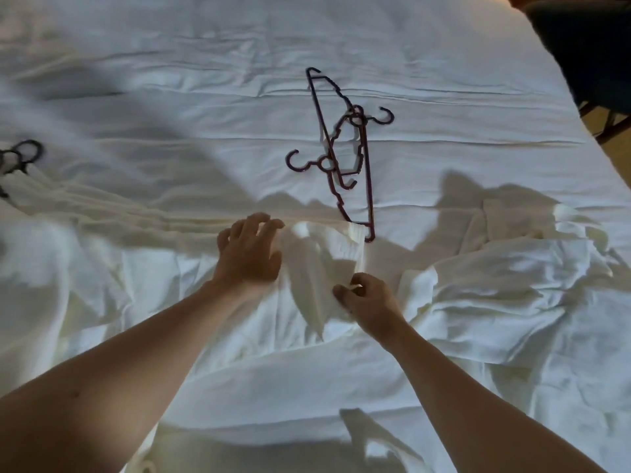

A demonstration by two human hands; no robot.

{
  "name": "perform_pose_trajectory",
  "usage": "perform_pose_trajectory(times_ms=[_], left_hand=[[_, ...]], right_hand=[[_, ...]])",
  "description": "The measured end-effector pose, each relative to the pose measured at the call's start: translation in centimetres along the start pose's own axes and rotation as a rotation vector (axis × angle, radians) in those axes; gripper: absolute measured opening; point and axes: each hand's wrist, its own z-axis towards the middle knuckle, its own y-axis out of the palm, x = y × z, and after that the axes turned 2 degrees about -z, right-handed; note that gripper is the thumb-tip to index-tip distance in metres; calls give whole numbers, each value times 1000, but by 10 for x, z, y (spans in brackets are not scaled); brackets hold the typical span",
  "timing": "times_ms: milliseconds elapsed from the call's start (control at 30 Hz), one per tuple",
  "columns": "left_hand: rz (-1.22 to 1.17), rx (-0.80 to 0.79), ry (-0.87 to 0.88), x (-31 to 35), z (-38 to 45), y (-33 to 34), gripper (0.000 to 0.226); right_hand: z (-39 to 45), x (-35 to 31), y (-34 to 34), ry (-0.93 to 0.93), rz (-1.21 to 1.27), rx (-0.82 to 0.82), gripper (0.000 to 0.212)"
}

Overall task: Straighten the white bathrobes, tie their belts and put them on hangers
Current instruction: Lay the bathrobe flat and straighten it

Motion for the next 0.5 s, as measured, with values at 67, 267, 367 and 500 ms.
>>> perform_pose_trajectory(times_ms=[67,267,367,500], left_hand=[[-3,-12,-17,-13,-22,-11,53],[-15,-16,-39,-27,-76,-47,51],[-19,-10,-68,-34,-100,-62,50],[10,-72,-83,-41,-118,-67,51]], right_hand=[[-7,-11,0,-15,49,-13,23],[-19,-27,3,99,160,168,41],[-27,-32,-4,62,-65,455,38],[-45,-39,15,148,-133,250,57]])
